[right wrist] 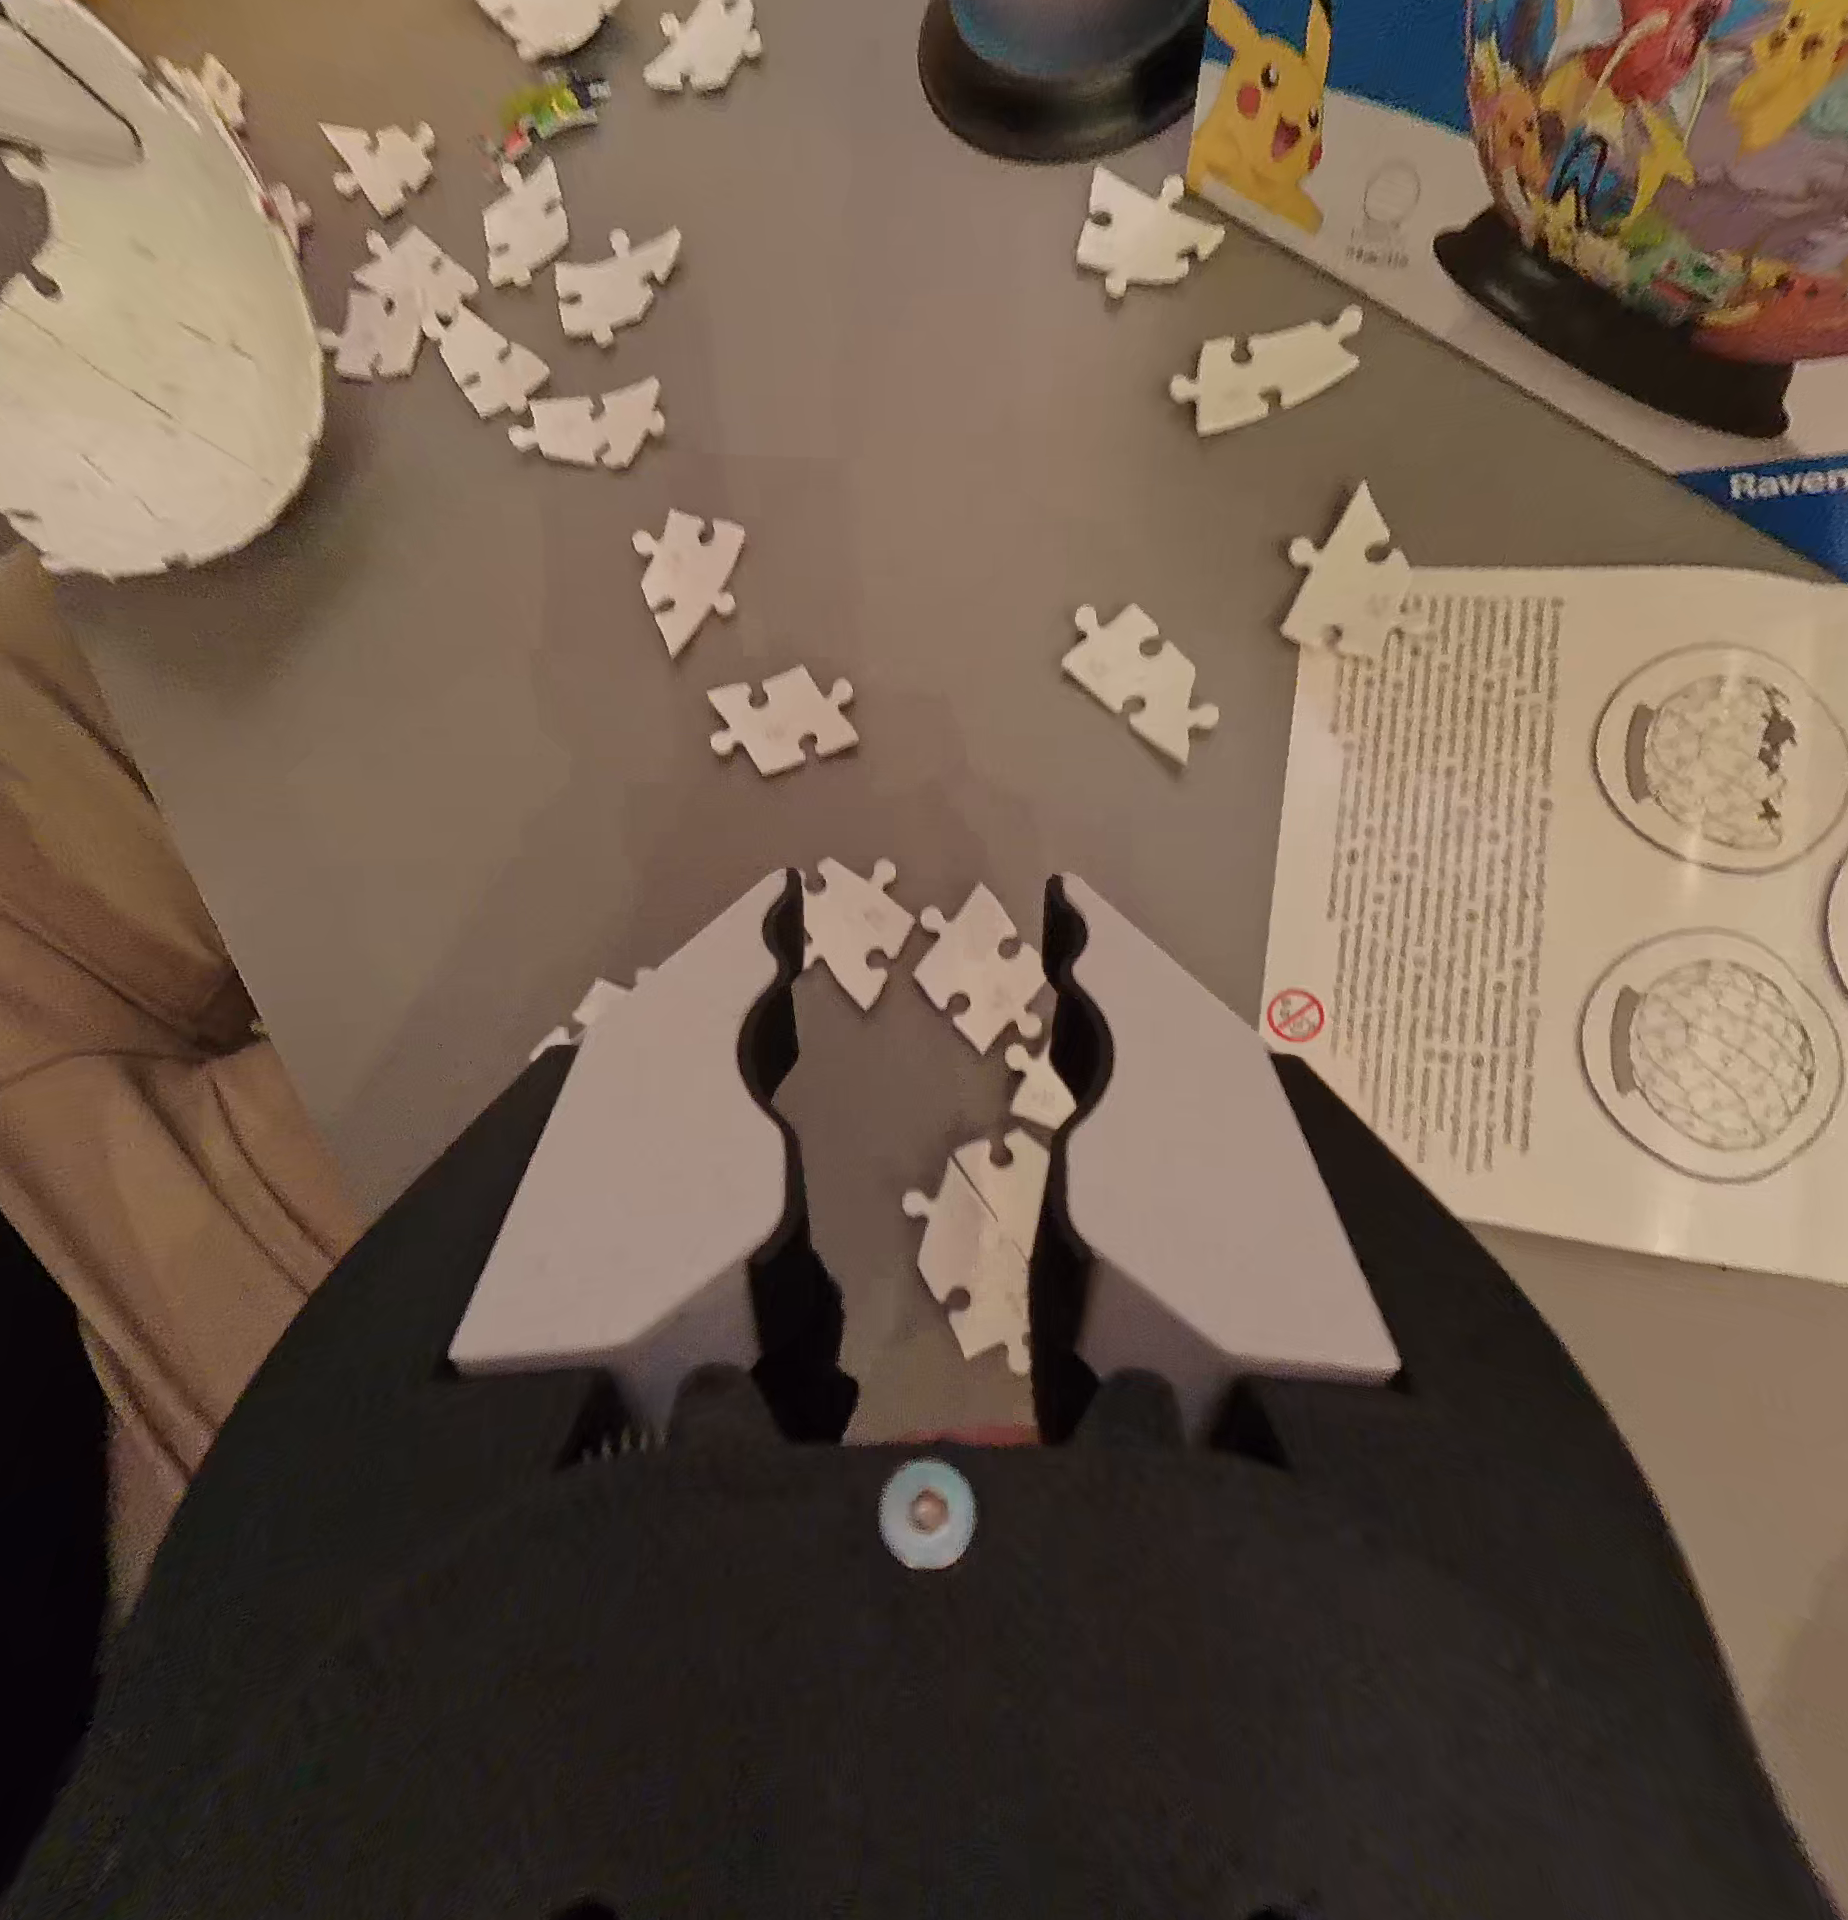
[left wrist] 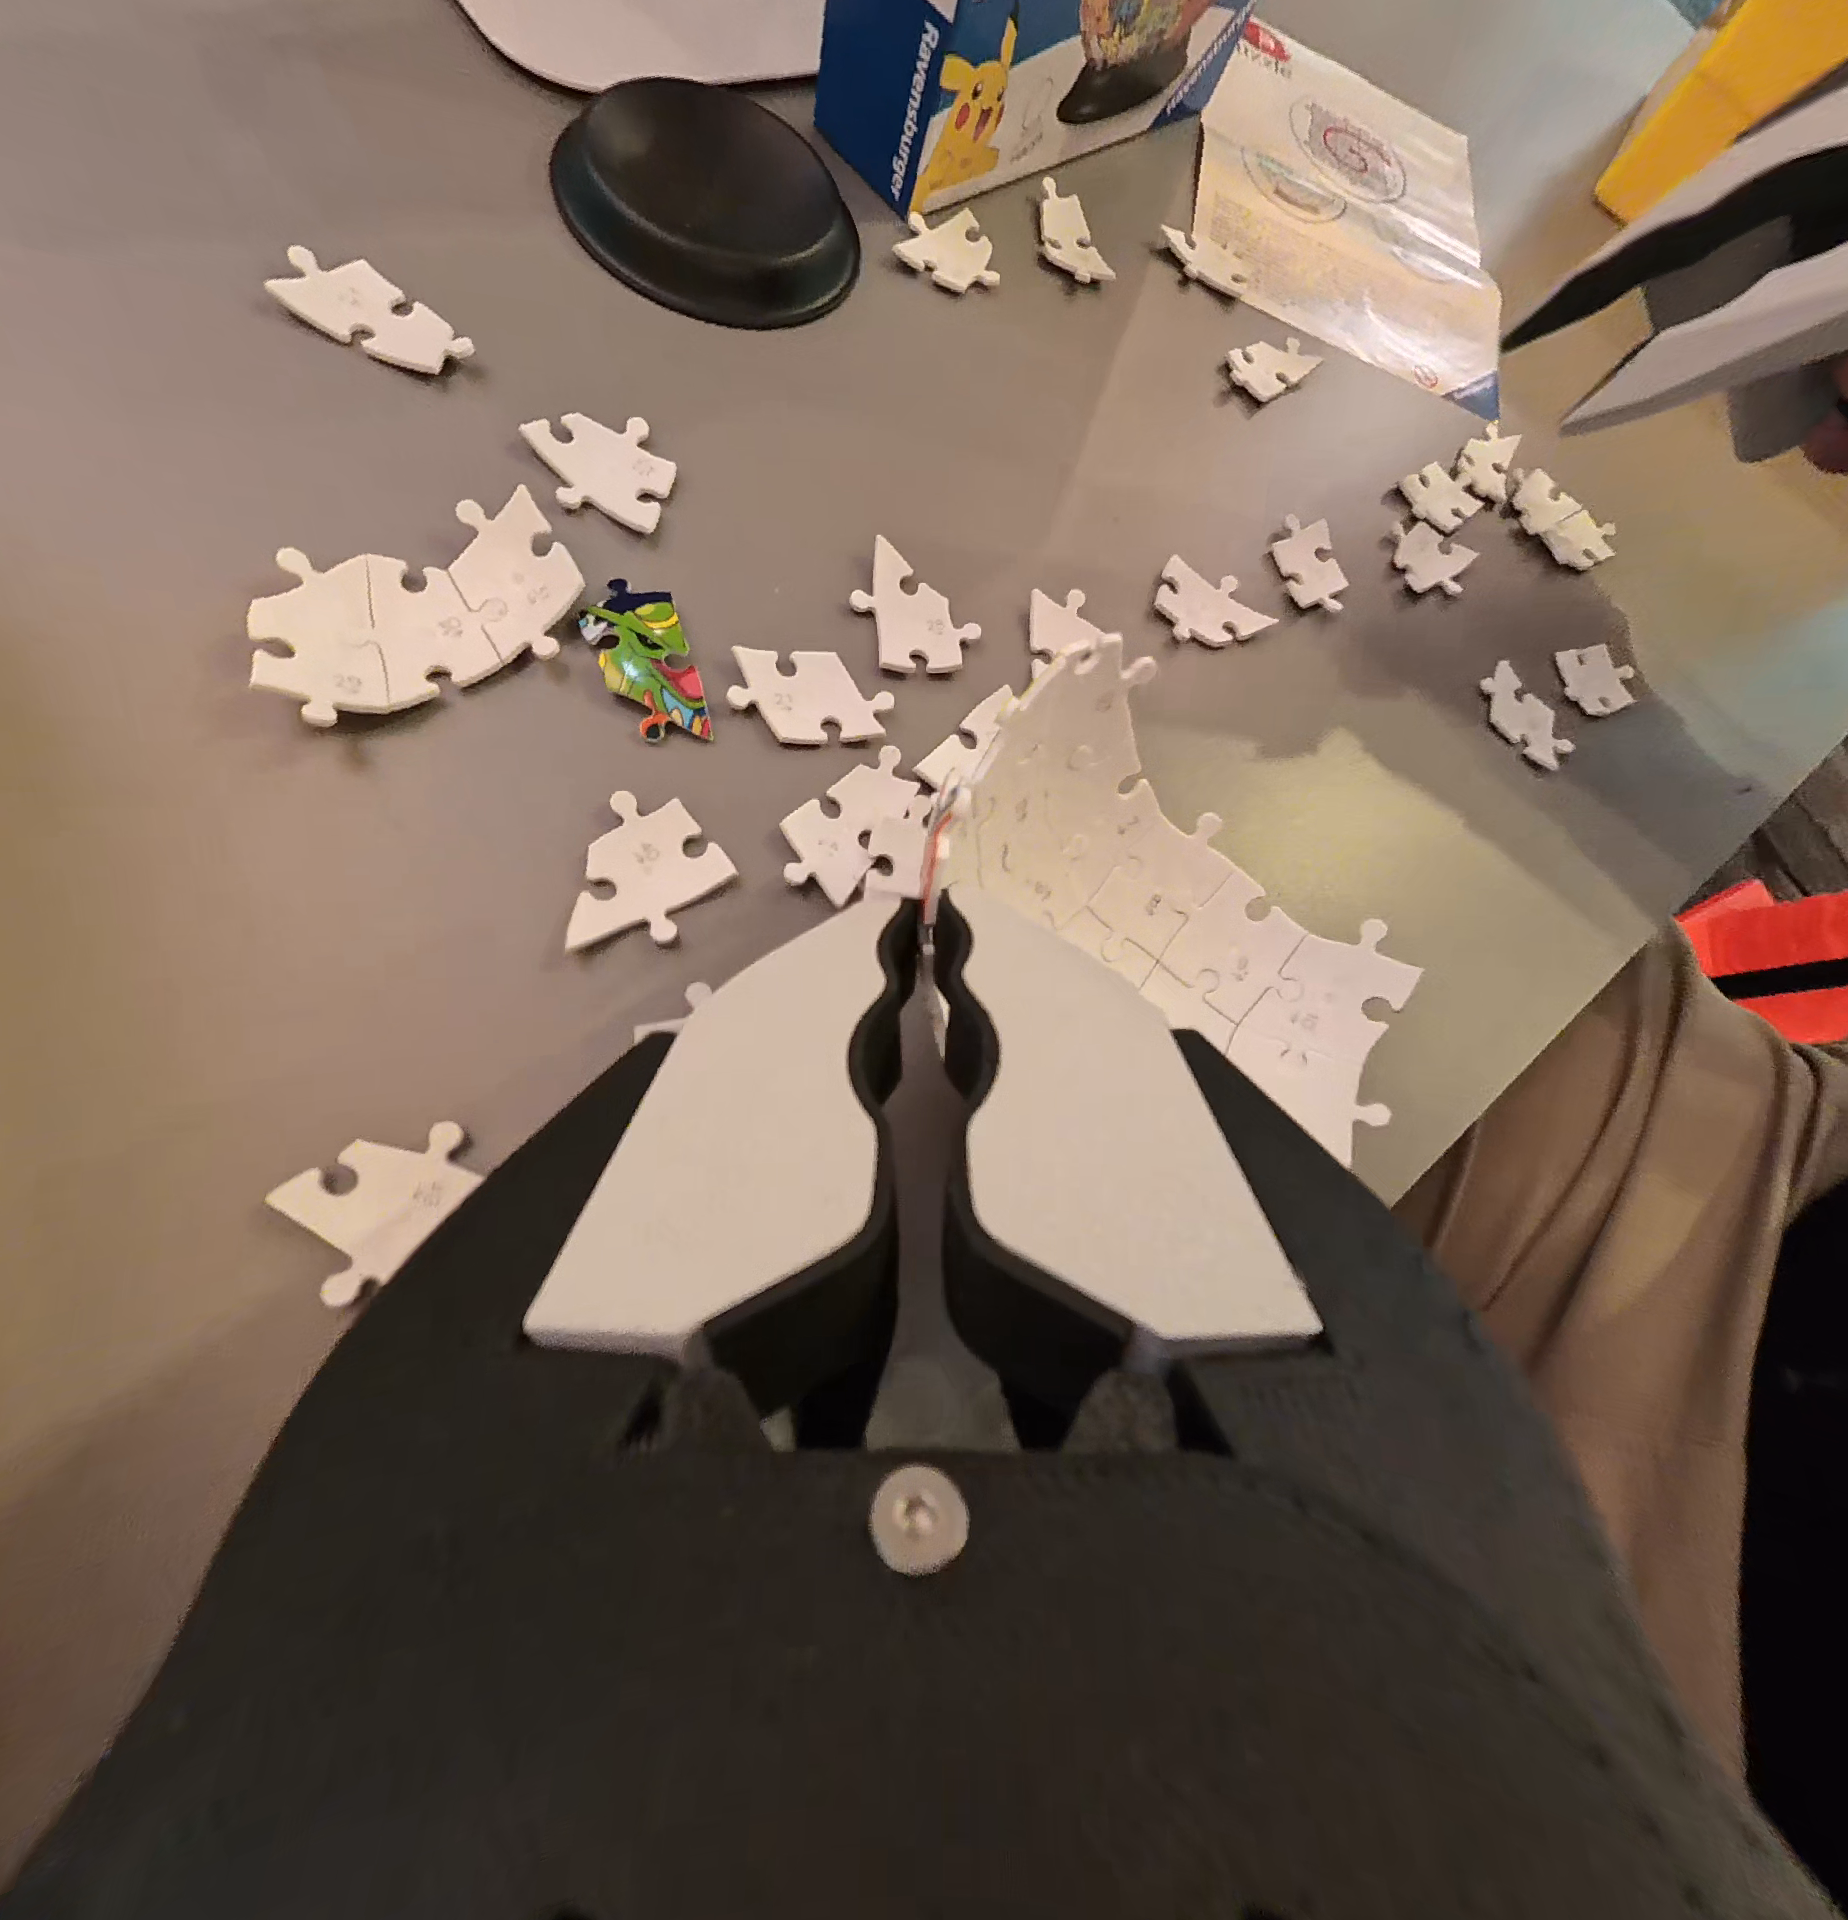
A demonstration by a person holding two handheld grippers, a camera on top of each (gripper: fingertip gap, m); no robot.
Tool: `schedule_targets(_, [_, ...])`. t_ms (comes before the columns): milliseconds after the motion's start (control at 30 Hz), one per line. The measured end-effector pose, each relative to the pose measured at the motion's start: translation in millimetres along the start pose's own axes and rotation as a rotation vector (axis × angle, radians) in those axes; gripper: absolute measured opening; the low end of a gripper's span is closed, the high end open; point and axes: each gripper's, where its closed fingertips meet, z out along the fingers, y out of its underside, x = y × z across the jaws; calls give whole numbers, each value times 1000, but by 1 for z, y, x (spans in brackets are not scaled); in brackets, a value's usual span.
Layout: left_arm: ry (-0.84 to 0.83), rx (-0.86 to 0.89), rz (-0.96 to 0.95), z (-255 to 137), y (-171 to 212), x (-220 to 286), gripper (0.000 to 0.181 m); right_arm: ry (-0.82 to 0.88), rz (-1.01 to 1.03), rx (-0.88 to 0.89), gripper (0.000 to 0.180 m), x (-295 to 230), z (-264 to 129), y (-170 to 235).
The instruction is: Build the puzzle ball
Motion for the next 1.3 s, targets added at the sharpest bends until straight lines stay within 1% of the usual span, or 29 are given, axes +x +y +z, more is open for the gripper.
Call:
schedule_targets(100, [-9, 11, -13, -7, 3, -2, 2, 18, -31, -32, 44, 0, -5, 13])
schedule_targets(233, [-32, 41, -39, -19, 6, -7, 2, -19, -99, -59, 42, -14, -10, 24])
schedule_targets(433, [-67, 93, -62, -38, 4, -16, 2, -61, -236, -183, 38, -38, -16, 52])
schedule_targets(600, [-88, 96, -68, -51, 8, -19, 2, -102, -303, -208, 36, -60, -8, 54])
schedule_targets(700, [-93, 93, -78, -55, 15, -19, 2, -107, -330, -194, 37, -70, 6, 40])
schedule_targets(900, [-99, 75, -95, -58, 27, -21, 2, -121, -385, -87, 36, -95, 48, -16])
schedule_targets(1033, [-106, 53, -85, -61, 35, -21, 2, -126, -440, -57, 33, -108, 80, -49])
schedule_targets(1200, [-105, 62, -102, -69, 44, -21, 2, -166, -490, -69, 32, -122, 115, -72])
schedule_targets(1300, [-104, 75, -110, -75, 49, -21, 2, -169, -494, -48, 33, -124, 127, -86])
